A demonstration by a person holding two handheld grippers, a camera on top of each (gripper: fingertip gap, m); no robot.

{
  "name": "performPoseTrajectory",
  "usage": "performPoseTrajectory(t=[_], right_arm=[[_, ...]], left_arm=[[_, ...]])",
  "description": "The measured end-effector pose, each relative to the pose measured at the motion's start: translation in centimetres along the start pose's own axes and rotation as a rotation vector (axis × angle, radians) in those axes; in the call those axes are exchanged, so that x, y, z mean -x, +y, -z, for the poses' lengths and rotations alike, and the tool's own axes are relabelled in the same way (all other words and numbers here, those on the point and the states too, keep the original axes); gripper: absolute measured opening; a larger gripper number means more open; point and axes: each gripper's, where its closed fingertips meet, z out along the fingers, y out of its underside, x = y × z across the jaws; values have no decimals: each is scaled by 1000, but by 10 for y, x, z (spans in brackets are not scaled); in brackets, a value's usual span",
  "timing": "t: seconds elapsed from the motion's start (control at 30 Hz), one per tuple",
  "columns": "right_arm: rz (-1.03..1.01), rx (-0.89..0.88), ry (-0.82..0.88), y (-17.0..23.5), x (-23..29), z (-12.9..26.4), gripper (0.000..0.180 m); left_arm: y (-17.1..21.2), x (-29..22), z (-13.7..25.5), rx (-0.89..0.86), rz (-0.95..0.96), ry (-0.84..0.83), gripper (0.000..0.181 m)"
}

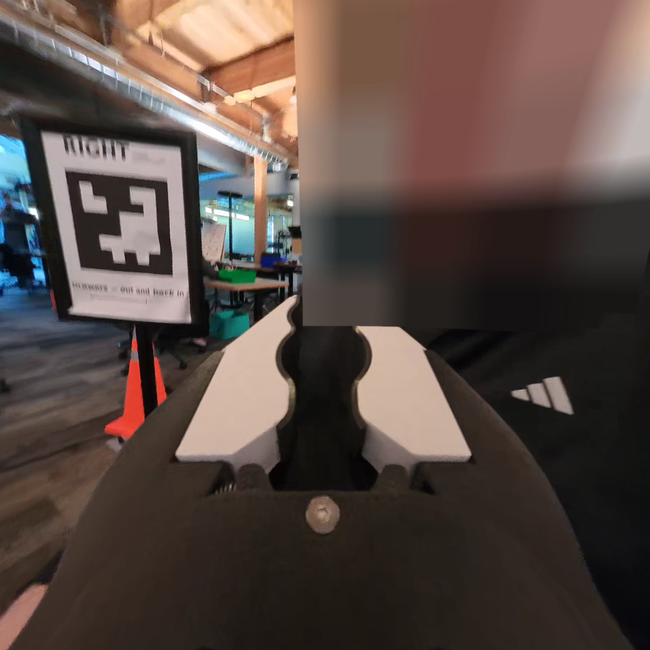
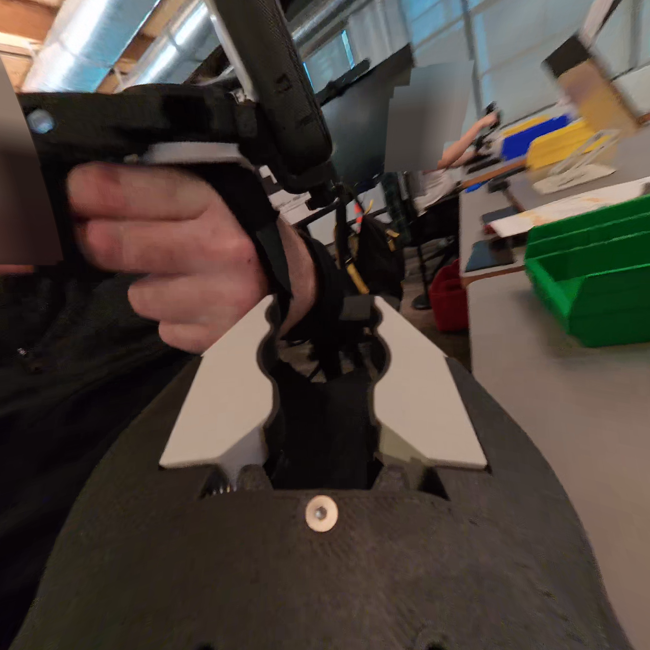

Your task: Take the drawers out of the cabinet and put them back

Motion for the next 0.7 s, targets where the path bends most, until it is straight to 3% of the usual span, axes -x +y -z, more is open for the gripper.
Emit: performPoseTrajectory(t=[0.1, 0.2, 0.3, 0.4, 0.5, 0.6, 0.7], right_arm=[[79, -17, 81, -9, -2, 16, 60], [100, -151, 96, -29, -1, 44, 49], [194, -283, 23, -60, 30, 63, 39], [290, -294, -91, -76, 71, 58, 31], [368, -252, -143, -83, 98, 39, 32], [431, -227, -166, -87, 114, 18, 34], [449, -211, -167, -88, 119, 3, 39]], left_arm=[[-27, -15, 9, -17, -99, -26, 33], [-57, -18, 26, -15, -236, -175, 44], [-62, 22, 74, 82, -324, -522, 47], [-65, 67, 145, -28, -232, -816, 42], [-31, 99, 183, -104, -66, -870, 45], [25, 128, 181, 17, 52, -883, 51], [47, 138, 155, 6, 121, -802, 52]])
